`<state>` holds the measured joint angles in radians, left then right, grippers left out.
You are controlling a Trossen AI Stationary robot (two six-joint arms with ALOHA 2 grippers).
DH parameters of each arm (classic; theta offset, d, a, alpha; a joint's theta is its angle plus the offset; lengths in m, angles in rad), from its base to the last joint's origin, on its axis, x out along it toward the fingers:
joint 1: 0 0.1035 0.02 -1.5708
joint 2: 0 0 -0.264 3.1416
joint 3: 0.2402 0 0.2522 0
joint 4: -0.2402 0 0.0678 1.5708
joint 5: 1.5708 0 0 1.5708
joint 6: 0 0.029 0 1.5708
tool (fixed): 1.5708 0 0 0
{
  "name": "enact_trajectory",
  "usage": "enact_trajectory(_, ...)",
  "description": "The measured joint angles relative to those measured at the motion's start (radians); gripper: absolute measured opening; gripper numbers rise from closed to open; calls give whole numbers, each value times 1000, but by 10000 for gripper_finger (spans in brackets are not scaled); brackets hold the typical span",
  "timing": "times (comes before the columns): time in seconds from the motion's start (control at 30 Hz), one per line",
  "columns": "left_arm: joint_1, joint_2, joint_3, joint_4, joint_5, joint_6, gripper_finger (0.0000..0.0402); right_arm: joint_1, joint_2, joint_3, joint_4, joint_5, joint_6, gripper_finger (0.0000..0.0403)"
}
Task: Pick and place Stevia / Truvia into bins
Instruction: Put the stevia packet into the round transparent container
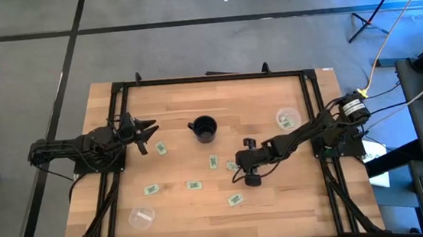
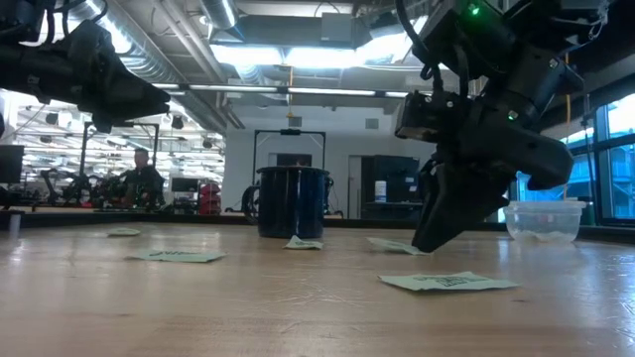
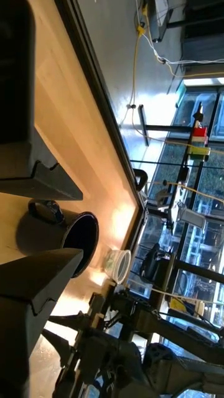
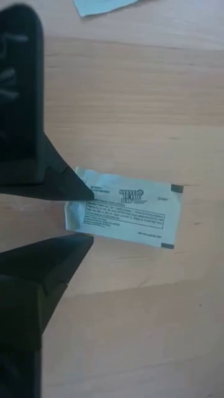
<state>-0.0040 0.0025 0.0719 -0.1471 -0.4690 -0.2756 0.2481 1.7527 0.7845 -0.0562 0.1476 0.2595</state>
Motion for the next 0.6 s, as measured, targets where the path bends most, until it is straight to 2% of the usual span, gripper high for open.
enact_trajectory(0.33,0,0,0,0,0,0,130,-1,-1,-1,-10,2,-2,29)
enact_trajectory(0.6,0,0,0,0,0,0,130,-1,-19,7,-36,-13,-6,14)
